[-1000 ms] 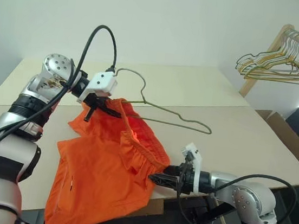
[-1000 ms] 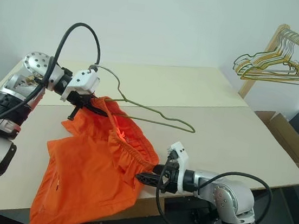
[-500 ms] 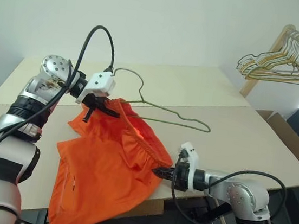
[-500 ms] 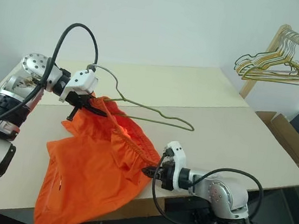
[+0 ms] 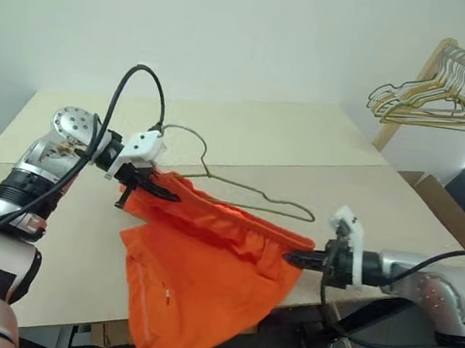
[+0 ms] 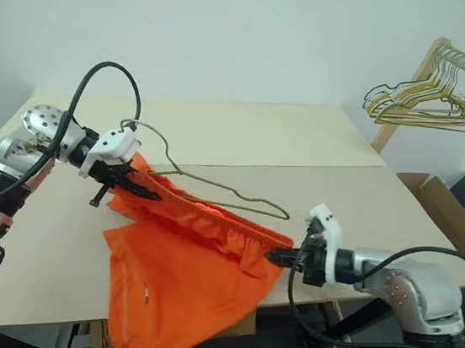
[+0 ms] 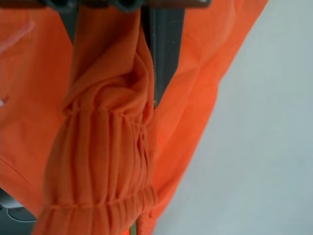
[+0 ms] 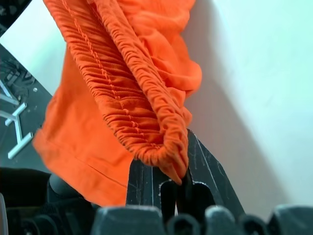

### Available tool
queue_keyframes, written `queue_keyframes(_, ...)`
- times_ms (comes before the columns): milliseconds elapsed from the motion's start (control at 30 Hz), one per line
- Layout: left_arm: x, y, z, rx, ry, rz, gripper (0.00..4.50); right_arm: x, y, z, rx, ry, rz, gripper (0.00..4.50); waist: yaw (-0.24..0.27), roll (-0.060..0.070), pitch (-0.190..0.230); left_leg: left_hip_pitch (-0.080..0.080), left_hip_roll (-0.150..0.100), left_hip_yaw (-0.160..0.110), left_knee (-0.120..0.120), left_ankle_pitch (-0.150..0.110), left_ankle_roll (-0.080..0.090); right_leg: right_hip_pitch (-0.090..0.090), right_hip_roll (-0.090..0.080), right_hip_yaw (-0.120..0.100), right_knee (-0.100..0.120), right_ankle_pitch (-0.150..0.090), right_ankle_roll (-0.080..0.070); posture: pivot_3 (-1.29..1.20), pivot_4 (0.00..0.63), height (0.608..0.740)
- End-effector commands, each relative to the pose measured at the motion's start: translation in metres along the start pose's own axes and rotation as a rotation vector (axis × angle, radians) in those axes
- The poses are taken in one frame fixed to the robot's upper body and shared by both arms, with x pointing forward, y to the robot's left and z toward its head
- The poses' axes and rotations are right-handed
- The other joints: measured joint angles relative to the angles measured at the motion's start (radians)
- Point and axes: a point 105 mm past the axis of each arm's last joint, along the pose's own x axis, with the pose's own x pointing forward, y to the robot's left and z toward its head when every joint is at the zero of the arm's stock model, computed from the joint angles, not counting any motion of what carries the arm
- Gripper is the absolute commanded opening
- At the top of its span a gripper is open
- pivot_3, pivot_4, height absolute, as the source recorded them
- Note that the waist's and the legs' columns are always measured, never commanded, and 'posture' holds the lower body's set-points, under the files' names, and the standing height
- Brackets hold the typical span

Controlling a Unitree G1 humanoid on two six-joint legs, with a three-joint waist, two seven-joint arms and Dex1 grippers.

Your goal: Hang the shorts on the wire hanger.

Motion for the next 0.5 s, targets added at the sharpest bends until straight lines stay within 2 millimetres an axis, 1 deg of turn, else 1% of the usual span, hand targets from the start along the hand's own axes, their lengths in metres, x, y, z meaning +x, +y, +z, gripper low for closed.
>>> queue_keyframes(33,-0.02,-0.004,-0.004,-0.012,0.033,0.036,0.0,-0.015,-0.016,0.004,-0.028,0.022,-0.071,0.02,0.0,0.0,0.0,0.0,0.0,0.0,0.0,0.0,0.0,0.0,0.0,0.0,0.0,0.0,0.0,-0.06,0.0,0.74)
queue_keyframes(167,-0.021,-0.009,-0.019,-0.028,0.099,0.035,0.0,-0.023,-0.022,0.009,-0.068,0.036,-0.081,0.02,0.001,0.0,0.0,0.0,0.0,0.001,0.0,0.0,0.0,0.0,0.0,0.0,0.0,0.0,0.0,-0.06,0.0,0.74)
queue_keyframes(367,-0.022,-0.013,-0.028,-0.062,0.13,0.037,0.0,-0.032,-0.025,0.014,-0.139,0.065,-0.088,0.02,0.009,0.0,0.0,0.0,0.0,0.001,0.0,0.0,0.0,0.0,0.0,0.0,0.0,0.0,0.0,-0.05,0.0,0.74)
queue_keyframes(500,-0.024,-0.01,-0.039,-0.106,0.151,0.068,0.0,-0.038,-0.025,0.017,-0.205,0.087,-0.077,0.02,0.017,0.0,0.0,0.0,0.0,0.001,0.0,0.0,0.0,0.0,0.0,0.0,0.0,0.0,0.0,-0.05,0.0,0.74)
